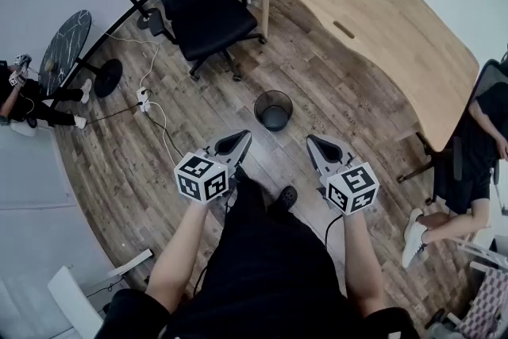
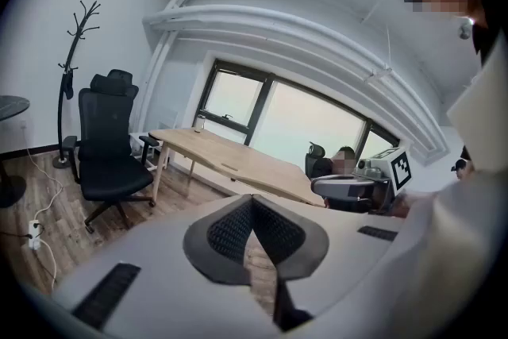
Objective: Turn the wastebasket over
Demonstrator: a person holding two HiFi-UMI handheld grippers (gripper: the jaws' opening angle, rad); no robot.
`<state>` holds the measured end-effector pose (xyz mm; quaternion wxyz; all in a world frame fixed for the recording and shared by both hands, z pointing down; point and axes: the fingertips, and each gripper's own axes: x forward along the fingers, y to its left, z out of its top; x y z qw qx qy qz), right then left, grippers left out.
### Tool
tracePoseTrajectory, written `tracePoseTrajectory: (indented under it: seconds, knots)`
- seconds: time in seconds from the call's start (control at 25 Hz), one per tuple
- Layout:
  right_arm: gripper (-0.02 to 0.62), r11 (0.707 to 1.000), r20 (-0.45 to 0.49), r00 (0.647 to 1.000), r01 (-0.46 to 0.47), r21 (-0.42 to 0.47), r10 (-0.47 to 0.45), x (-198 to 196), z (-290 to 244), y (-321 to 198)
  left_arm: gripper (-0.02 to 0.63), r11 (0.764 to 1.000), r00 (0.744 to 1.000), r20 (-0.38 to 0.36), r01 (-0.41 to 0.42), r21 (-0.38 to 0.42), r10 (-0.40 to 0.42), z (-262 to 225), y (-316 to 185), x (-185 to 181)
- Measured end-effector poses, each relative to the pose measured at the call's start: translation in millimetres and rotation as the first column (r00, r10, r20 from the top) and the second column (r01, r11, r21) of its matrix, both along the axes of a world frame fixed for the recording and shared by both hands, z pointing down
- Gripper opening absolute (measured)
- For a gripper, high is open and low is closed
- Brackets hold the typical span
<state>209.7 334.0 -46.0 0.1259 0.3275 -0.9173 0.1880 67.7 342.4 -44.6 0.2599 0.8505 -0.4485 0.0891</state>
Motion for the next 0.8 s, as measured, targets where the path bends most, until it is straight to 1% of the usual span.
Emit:
tracePoseTrajectory:
  seconds: [0.2, 0.48, 0.8]
  knots:
    - [0.032, 0.999, -0.006, 1.000, 0.001, 0.039, -0.001, 2.1, -5.7, -2.5, 0.015, 1.000, 1.000, 0.006, 0.005, -0.004, -0.005, 2.6, -1.3, 0.3]
    - [0.032, 0.999, -0.011, 1.000, 0.008, 0.042, -0.007, 2.2, -2.9, -3.7, 0.015, 1.000, 1.000, 0.010, 0.012, -0.013, -0.012, 5.5, -2.0, -0.9]
    - [0.034, 1.000, 0.036, 0.999, -0.020, 0.000, 0.020, 7.1, -3.6, -9.1, 0.015, 0.999, 0.999, 0.017, 0.031, -0.021, -0.031, 5.7, -6.2, -2.0]
